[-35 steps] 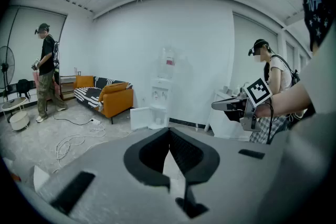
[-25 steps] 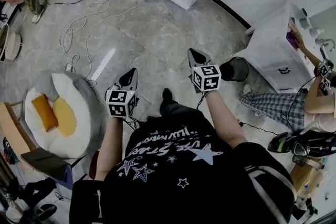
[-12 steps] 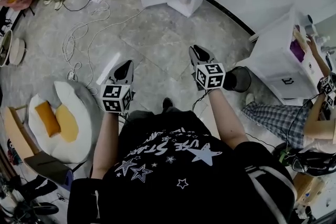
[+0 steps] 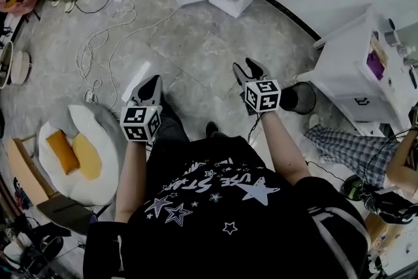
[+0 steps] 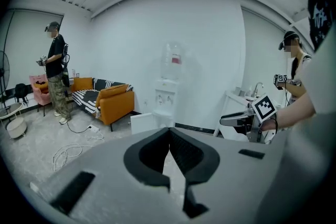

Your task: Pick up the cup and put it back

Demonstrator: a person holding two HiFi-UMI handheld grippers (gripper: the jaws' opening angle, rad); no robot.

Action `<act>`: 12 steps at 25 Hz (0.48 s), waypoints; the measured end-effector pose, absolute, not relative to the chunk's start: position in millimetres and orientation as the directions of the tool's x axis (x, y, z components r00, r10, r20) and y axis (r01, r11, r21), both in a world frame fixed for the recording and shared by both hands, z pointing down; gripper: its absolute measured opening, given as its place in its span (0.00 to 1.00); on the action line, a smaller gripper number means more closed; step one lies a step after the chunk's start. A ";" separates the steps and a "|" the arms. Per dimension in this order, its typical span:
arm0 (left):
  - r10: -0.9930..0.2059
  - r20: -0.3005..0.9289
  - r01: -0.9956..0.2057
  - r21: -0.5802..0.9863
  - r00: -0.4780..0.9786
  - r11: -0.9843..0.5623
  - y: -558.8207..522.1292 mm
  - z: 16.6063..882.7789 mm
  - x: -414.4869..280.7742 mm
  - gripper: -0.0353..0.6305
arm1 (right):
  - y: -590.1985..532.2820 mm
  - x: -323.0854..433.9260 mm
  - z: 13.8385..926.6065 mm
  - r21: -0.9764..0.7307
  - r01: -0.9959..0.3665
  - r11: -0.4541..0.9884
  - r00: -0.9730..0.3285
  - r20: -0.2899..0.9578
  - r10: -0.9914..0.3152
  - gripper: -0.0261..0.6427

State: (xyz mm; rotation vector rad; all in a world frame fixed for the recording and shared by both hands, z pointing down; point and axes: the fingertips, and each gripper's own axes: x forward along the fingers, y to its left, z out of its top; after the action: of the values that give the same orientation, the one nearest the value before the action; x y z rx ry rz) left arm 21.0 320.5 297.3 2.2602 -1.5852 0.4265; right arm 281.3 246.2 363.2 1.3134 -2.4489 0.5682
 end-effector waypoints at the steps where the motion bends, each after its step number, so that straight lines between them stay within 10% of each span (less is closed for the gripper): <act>1: -0.837 0.429 -0.940 0.112 0.338 -0.322 314.2 296.5 13.2 0.07 | 242.8 276.3 361.8 -0.195 -0.848 0.493 -0.524 0.444 -0.726 0.35; 12: -0.764 0.432 -0.874 0.162 0.480 -0.457 139.5 325.4 -41.9 0.07 | 132.1 226.0 384.9 -0.195 -0.929 0.316 -0.371 0.491 -0.788 0.41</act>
State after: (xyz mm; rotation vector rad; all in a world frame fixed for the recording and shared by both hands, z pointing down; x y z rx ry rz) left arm -41.9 139.5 325.4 2.3697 -1.3743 0.4241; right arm 226.0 132.1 384.9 1.5442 -2.2814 0.6508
